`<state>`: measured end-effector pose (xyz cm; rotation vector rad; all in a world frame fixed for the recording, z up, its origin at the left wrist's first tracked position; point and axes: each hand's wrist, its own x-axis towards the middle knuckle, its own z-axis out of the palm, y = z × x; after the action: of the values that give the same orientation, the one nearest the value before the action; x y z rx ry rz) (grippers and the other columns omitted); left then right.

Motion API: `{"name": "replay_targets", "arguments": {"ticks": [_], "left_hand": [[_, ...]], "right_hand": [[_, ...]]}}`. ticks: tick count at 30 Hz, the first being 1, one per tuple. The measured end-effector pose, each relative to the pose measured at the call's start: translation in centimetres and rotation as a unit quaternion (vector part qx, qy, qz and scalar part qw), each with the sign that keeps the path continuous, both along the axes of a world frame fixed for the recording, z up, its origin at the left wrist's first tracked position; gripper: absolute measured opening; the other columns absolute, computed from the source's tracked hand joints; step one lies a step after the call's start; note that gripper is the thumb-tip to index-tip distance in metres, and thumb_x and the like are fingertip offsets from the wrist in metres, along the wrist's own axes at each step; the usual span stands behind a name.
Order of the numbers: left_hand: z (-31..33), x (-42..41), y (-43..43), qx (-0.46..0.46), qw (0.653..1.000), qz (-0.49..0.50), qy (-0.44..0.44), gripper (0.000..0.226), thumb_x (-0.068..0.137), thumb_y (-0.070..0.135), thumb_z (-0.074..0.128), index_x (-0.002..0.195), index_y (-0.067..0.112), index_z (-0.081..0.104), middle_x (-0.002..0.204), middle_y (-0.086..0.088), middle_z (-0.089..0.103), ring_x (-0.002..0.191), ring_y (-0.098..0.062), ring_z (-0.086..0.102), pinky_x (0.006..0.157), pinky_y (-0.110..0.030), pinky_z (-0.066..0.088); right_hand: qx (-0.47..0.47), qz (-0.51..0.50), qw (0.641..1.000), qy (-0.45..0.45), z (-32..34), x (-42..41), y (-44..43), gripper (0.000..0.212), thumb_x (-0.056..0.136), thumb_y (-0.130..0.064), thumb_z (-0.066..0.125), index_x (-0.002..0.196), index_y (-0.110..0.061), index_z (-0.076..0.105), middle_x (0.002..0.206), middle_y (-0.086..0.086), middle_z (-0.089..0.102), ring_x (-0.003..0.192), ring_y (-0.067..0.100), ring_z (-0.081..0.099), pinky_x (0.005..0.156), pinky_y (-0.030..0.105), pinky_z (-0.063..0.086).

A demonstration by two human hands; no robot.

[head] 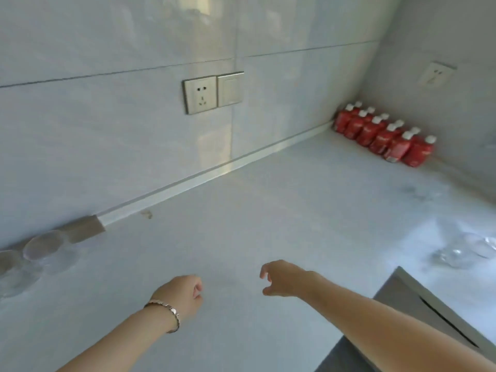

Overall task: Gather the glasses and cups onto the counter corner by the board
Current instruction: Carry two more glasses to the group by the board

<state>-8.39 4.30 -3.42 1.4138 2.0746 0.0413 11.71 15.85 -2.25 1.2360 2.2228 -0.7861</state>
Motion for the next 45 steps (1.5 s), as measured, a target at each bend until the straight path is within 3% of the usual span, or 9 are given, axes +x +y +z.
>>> {"name": "replay_targets", "arguments": {"ticks": [5, 12, 17, 22, 26, 31, 37, 41, 45], "left_hand": [[0.1, 14.2, 10.0, -0.016, 0.995, -0.102, 0.012, 0.025, 0.087, 0.023, 0.051, 0.11, 0.021, 0.059, 0.11, 0.002, 0.063, 0.105, -0.017, 0.06, 0.095, -0.025, 0.048], [0.8, 34.4, 20.2, 0.01, 0.987, -0.161, 0.01, 0.034, 0.083, 0.023, 0.052, 0.116, 0.017, 0.059, 0.106, 0.0, 0.064, 0.105, -0.021, 0.061, 0.092, -0.027, 0.049], [2.1, 46.2, 25.5, 0.039, 0.974, -0.223, -0.021, 0.06, 0.081, 0.026, 0.059, 0.136, 0.022, 0.037, 0.142, -0.001, 0.041, 0.12, -0.021, 0.052, 0.099, -0.031, 0.045], [1.7, 56.0, 32.2, 0.04, 0.954, -0.289, -0.066, 0.093, 0.075, 0.027, 0.069, 0.147, 0.02, 0.012, 0.156, -0.002, 0.014, 0.141, -0.02, 0.028, 0.113, -0.033, 0.033], [0.2, 58.3, 33.9, 0.011, 0.945, -0.317, -0.082, 0.101, 0.07, 0.028, 0.073, 0.148, 0.024, 0.008, 0.157, 0.001, 0.012, 0.14, -0.019, 0.03, 0.111, -0.035, 0.035], [-1.1, 59.4, 37.7, 0.009, 0.928, -0.357, -0.103, 0.082, 0.065, 0.028, 0.075, 0.137, 0.024, 0.035, 0.14, 0.003, 0.036, 0.123, -0.016, 0.049, 0.1, -0.026, 0.044], [-0.7, 56.4, 41.9, 0.036, 0.945, -0.303, -0.12, 0.08, 0.064, 0.03, 0.075, 0.135, 0.026, 0.039, 0.138, 0.006, 0.039, 0.116, -0.015, 0.055, 0.092, -0.022, 0.044], [0.4, 53.7, 44.5, 0.06, 0.955, -0.264, -0.119, 0.079, 0.061, 0.035, 0.078, 0.132, 0.028, 0.043, 0.133, 0.007, 0.044, 0.109, -0.015, 0.057, 0.091, -0.024, 0.047], [1.1, 51.2, 45.4, 0.079, 0.964, -0.23, -0.105, 0.079, 0.062, 0.032, 0.079, 0.133, 0.028, 0.043, 0.132, 0.007, 0.045, 0.113, -0.015, 0.056, 0.091, -0.024, 0.046]], "right_hand": [[0.019, -0.123, 0.992, -0.003, 1.2, 18.4, 4.2, 0.043, 0.09, -0.03, 0.054, 0.131, -0.018, 0.047, 0.131, 0.004, 0.055, 0.12, 0.024, 0.052, 0.097, 0.034, 0.043], [0.042, -0.262, 0.964, -0.022, 1.4, 41.1, 8.1, 0.041, 0.088, -0.029, 0.055, 0.127, -0.018, 0.05, 0.128, 0.005, 0.055, 0.121, 0.025, 0.051, 0.097, 0.032, 0.043], [0.048, -0.327, 0.944, -0.008, 2.1, 51.4, 9.8, 0.041, 0.09, -0.03, 0.054, 0.13, -0.02, 0.048, 0.128, 0.002, 0.055, 0.12, 0.021, 0.051, 0.092, 0.027, 0.041], [0.062, -0.404, 0.913, -0.001, 1.6, 57.7, 12.8, 0.039, 0.089, -0.031, 0.054, 0.127, -0.022, 0.05, 0.125, -0.001, 0.058, 0.115, 0.019, 0.055, 0.085, 0.025, 0.04], [0.078, -0.422, 0.903, 0.017, 1.7, 58.6, 13.6, 0.039, 0.089, -0.032, 0.055, 0.126, -0.02, 0.052, 0.124, 0.0, 0.059, 0.113, 0.018, 0.056, 0.091, 0.027, 0.043], [0.107, -0.438, 0.892, 0.013, 1.9, 59.5, 18.6, 0.043, 0.09, -0.03, 0.055, 0.131, -0.022, 0.047, 0.135, 0.001, 0.049, 0.117, 0.02, 0.053, 0.095, 0.031, 0.043], [0.238, -0.336, 0.91, -0.044, 3.0, 59.8, 27.8, 0.059, 0.088, -0.01, 0.054, 0.142, -0.023, 0.032, 0.155, 0.0, 0.021, 0.141, 0.021, 0.024, 0.106, 0.033, 0.034], [0.201, -0.325, 0.917, -0.116, 2.3, 60.1, 32.3, 0.079, 0.086, 0.002, 0.05, 0.148, -0.031, 0.013, 0.159, 0.004, 0.006, 0.144, 0.03, 0.013, 0.112, 0.038, 0.029], [0.161, -0.331, 0.92, -0.137, 0.5, 60.4, 33.1, 0.071, 0.086, 0.002, 0.046, 0.144, -0.032, 0.026, 0.151, 0.004, 0.024, 0.133, 0.03, 0.031, 0.098, 0.037, 0.04]]}}
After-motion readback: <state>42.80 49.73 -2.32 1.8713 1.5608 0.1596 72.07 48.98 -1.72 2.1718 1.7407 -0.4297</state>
